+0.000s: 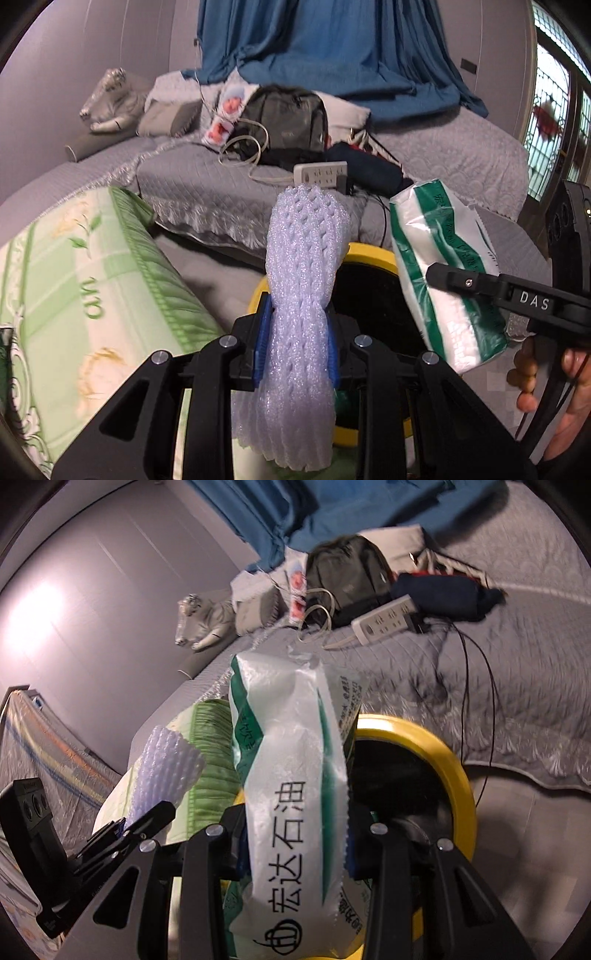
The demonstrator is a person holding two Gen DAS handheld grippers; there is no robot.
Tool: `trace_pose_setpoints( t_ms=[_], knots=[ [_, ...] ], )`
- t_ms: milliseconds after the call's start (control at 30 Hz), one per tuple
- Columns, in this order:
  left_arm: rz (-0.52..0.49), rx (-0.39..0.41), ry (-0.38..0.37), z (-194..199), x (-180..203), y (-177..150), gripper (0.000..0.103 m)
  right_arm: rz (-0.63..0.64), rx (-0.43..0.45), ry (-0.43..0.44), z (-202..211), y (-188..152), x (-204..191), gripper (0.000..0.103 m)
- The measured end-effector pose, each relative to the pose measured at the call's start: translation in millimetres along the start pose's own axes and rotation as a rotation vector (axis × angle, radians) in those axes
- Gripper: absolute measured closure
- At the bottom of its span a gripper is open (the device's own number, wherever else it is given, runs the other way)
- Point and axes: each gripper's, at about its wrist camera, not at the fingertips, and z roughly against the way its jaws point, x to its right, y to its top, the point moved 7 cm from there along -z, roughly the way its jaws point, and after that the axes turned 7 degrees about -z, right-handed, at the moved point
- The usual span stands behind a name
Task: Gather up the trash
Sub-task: 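Carry both items to the bin and open both grippers over it, then return to the mattress and grasp the orange with the right gripper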
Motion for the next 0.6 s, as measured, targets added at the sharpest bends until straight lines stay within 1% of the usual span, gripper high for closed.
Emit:
trace_pose_setpoints(
  t_ms=[67, 100, 133, 167, 200, 233, 267, 333, 367, 433, 467, 533, 567, 600],
  knots=[
    [0.002, -0.014, -0.011, -8, 5, 0, 0.078, -0.021, -0.005, -0.006, -5, 1, 9, 0.067],
    [0.003, -0.014, -0.006, -9, 6, -1, 0.076, -0.028, -0.005, -0.01, -7, 2, 12, 0.063],
    [0.005, -0.011, -0.005, -10, 8, 1, 0.062, -0.042, -0.003, -0.018, -9, 4, 17, 0.06],
    [0.016, -0.001, -0.004, -9, 8, 2, 0.051, -0.052, -0.001, -0.023, -10, 6, 21, 0.046],
    [0.028, 0.012, 0.005, -7, 8, 2, 0.023, -0.072, 0.006, -0.032, -10, 8, 26, 0.026],
    [0.042, 0.032, 0.02, -4, 5, 3, 0.011, -0.094, 0.025, -0.043, -6, 11, 32, 0.019],
    [0.062, 0.054, 0.032, 0, 1, 3, 0.011, -0.108, 0.048, -0.055, -1, 12, 36, 0.016],
    [0.093, 0.047, 0.04, 3, -7, 2, 0.009, -0.109, 0.065, -0.07, 4, 15, 40, 0.016],
    [0.119, 0.046, 0.052, 6, -14, 1, 0.009, -0.111, 0.085, -0.096, 9, 16, 45, 0.016],
    [0.169, 0.073, 0.068, 19, -28, 0, 0.008, -0.108, 0.114, -0.099, 17, 15, 47, 0.016],
    [0.19, 0.089, 0.08, 26, -33, 0, 0.008, -0.1, 0.126, -0.081, 23, 12, 45, 0.014],
    [0.235, 0.154, 0.12, 52, -49, 0, 0.008, -0.068, 0.15, -0.024, 34, 6, 34, 0.01],
    [0.251, 0.187, 0.145, 67, -56, -1, 0.008, -0.027, 0.163, 0.04, 41, 0, 22, 0.008],
    [0.264, 0.222, 0.18, 86, -65, -3, 0.008, 0.002, 0.169, 0.081, 45, -4, 12, 0.008]
  ],
)
